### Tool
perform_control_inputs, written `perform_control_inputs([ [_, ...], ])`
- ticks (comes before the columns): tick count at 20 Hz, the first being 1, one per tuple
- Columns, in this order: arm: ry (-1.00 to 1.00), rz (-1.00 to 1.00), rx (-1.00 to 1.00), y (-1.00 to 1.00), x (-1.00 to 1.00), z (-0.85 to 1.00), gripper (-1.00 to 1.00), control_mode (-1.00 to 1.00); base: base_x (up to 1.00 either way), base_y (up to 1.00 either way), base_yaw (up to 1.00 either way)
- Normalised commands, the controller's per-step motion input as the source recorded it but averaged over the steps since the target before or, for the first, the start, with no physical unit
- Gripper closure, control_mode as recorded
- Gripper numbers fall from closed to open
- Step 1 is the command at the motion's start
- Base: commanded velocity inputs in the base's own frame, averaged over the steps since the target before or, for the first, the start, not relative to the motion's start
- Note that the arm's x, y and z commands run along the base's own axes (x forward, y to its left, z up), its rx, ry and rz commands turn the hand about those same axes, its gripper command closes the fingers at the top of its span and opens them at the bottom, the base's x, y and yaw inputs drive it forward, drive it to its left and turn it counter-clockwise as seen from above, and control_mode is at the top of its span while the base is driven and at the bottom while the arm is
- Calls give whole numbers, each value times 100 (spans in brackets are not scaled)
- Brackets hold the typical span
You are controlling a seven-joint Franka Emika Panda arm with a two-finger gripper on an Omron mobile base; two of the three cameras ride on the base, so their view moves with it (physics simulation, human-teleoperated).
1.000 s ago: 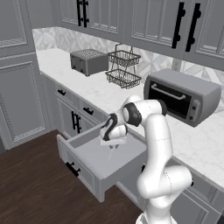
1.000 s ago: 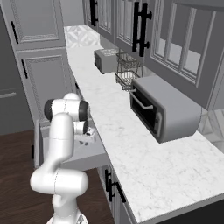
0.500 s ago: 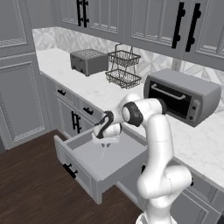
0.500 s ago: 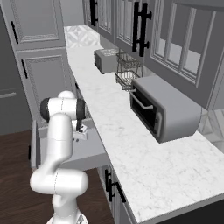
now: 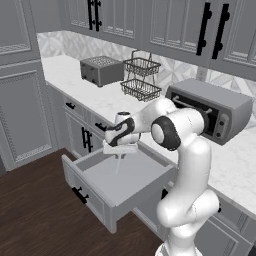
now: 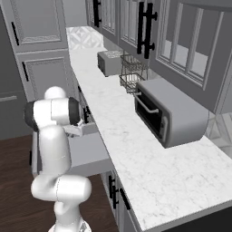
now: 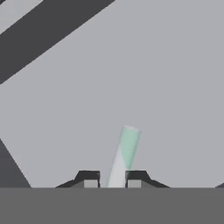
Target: Take a straw from the drawer in front and place it inside the glass cup on the dining counter.
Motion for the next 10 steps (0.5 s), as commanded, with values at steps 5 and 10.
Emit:
perform_control_inputs([
  [5, -10, 7, 0, 0, -75, 100, 100, -100, 0, 0, 0],
  [10, -28, 15, -4, 0, -74, 100, 100, -100, 0, 0, 0],
])
